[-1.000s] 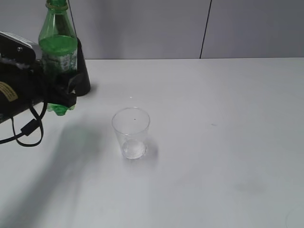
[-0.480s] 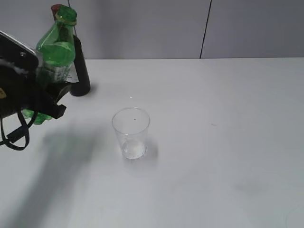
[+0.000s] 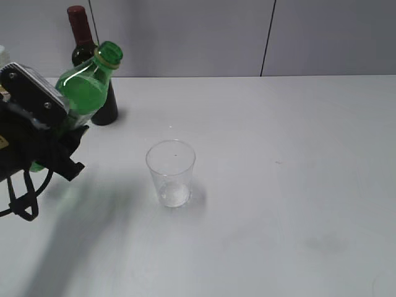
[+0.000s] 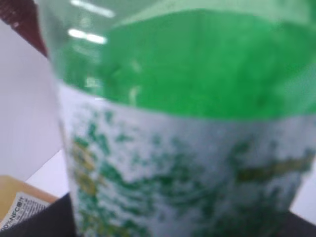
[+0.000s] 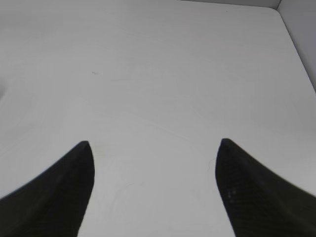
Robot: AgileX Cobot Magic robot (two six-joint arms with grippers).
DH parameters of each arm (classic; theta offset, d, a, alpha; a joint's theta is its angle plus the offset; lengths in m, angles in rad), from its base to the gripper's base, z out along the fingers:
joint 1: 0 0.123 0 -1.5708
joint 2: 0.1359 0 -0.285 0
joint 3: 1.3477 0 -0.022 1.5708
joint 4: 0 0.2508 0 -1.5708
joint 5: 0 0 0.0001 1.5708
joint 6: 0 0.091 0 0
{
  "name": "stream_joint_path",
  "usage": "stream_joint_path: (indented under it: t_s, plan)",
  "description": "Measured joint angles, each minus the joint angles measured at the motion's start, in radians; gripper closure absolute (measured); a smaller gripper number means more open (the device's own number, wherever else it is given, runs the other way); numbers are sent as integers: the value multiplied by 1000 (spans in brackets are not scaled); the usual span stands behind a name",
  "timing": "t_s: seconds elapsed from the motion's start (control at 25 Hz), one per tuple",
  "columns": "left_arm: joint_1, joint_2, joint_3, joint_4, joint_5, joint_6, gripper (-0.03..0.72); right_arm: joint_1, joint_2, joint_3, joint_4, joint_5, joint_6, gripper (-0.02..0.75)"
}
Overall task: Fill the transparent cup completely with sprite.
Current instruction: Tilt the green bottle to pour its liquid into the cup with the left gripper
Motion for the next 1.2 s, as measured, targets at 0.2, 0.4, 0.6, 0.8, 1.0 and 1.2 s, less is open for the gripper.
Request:
stream_joint_path:
  t_s: [0.2, 0.4, 0.6, 0.8, 1.0, 1.2]
  plan:
    - [0, 0, 9, -25, -25, 117, 245, 0, 0, 0, 0, 0, 0, 155]
    - [0, 0, 9, -61, -45, 271, 245, 0, 0, 0, 2, 0, 0, 155]
    - [-20, 35, 9, -105, -88, 395, 245, 0, 0, 0, 2, 0, 0, 155]
    - [-43, 91, 8, -147, -163, 478, 246, 0, 0, 0, 3, 0, 0, 155]
    - [-46, 120, 8, -159, -241, 533, 249, 0, 0, 0, 3, 0, 0, 155]
    - [-46, 120, 8, -191, -292, 629, 249, 0, 0, 0, 3, 0, 0, 155]
